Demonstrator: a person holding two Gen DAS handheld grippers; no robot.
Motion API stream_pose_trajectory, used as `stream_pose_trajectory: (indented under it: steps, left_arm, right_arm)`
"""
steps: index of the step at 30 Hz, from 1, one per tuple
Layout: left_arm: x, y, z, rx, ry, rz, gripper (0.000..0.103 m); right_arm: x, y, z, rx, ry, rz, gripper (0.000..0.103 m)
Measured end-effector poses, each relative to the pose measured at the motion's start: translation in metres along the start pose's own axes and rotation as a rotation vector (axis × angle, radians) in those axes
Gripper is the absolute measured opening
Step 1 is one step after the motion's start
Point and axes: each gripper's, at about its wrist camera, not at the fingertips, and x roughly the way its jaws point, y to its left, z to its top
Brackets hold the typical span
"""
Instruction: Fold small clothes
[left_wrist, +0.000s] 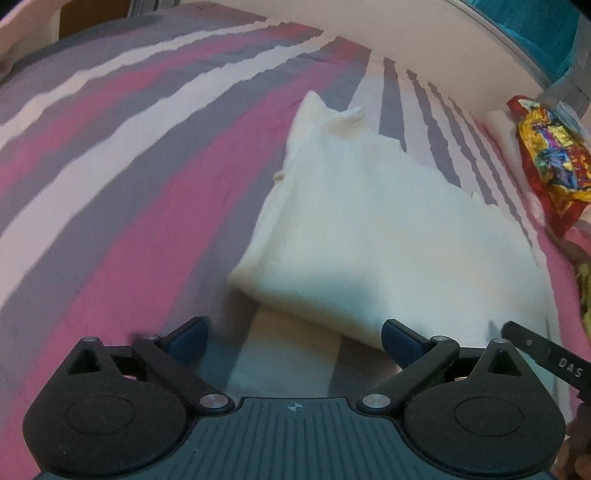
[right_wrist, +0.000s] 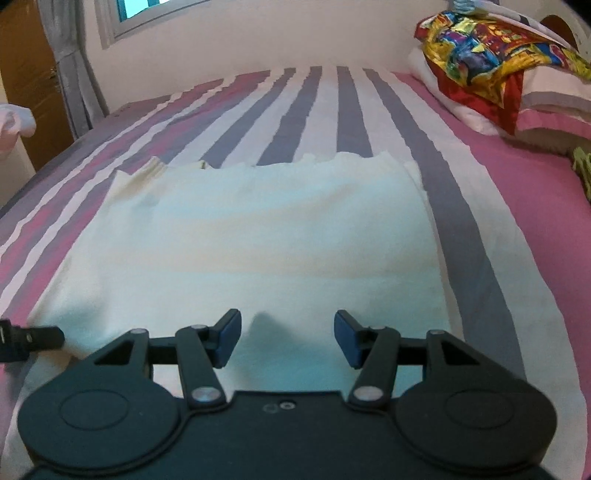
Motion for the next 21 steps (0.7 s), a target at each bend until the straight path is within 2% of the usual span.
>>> stream_pose_trajectory:
  steps: [3, 8, 14, 15, 17, 19, 21]
  left_arm:
    - [0.001, 0.004, -0.005, -0.066, 0.000, -0.052, 0.100]
    - [0.017, 0.016, 0.000, -0.261, -0.024, -0.132, 0.100]
    - [0.046, 0.017, 0.015, -0.375, -0.073, -0.210, 0.099]
    - [0.051, 0.018, 0.020, -0.394, -0.086, -0.224, 0.096]
    - [0.060, 0.018, 0.027, -0.418, -0.105, -0.243, 0.081]
    - [0.068, 0.019, 0.032, -0.446, -0.114, -0.265, 0.076]
    - [0.076, 0.020, 0.038, -0.477, -0.134, -0.289, 0.076]
  right_arm:
    - [-0.003, 0.004, -0.002, 0.001, -0.001, 0.014, 0.055]
    - [-0.004, 0.007, -0.003, 0.000, -0.002, 0.031, 0.056]
    - [0.003, 0.013, 0.001, -0.018, -0.017, 0.032, 0.056]
    - [0.007, 0.015, 0.003, -0.020, -0.016, 0.034, 0.056]
    - [0.014, 0.018, 0.008, -0.022, -0.020, 0.035, 0.056]
    - [0.024, 0.023, 0.017, -0.037, -0.024, 0.033, 0.056]
    - [0.036, 0.028, 0.029, -0.054, -0.036, 0.016, 0.056]
